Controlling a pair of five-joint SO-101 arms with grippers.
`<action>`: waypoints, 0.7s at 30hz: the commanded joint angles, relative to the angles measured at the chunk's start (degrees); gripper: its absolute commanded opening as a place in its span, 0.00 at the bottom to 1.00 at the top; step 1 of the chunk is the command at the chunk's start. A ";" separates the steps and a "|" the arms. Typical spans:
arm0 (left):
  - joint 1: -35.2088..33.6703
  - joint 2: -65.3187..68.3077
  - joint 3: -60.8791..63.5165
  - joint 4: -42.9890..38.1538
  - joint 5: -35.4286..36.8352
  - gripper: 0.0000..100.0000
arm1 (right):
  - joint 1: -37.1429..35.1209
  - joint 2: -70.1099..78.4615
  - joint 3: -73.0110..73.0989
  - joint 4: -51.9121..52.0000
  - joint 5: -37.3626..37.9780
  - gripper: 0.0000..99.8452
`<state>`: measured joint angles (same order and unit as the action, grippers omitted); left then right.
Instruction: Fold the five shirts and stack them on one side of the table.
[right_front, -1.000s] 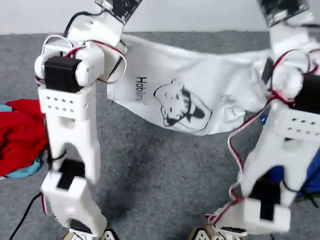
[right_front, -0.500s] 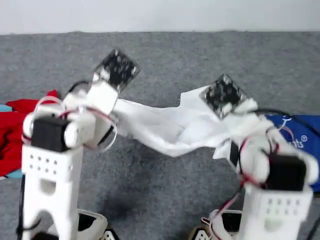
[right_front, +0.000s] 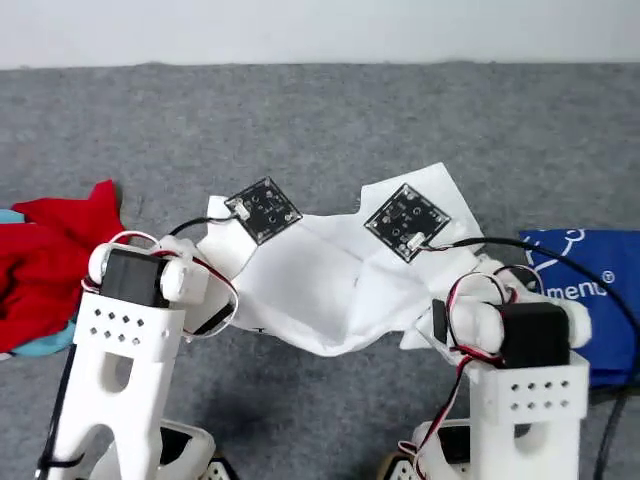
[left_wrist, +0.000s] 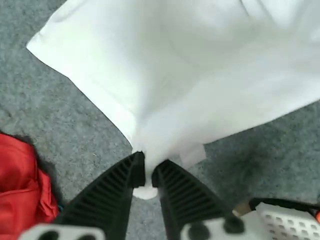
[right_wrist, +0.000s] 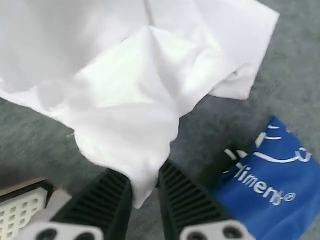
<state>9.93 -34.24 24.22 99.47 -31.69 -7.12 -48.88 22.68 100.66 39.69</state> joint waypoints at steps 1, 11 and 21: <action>0.35 -0.44 0.48 0.79 -1.14 0.01 | -0.13 -3.30 2.37 2.59 -2.29 0.01; 0.35 -0.62 0.31 0.09 -1.14 0.01 | 9.89 -17.36 6.77 2.59 -5.54 0.01; 0.26 -0.88 0.22 0.09 -1.14 0.01 | 12.26 -18.42 -11.25 2.33 -11.34 0.01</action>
<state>9.93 -34.24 25.19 99.38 -32.22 4.75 -68.13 18.46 100.66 29.67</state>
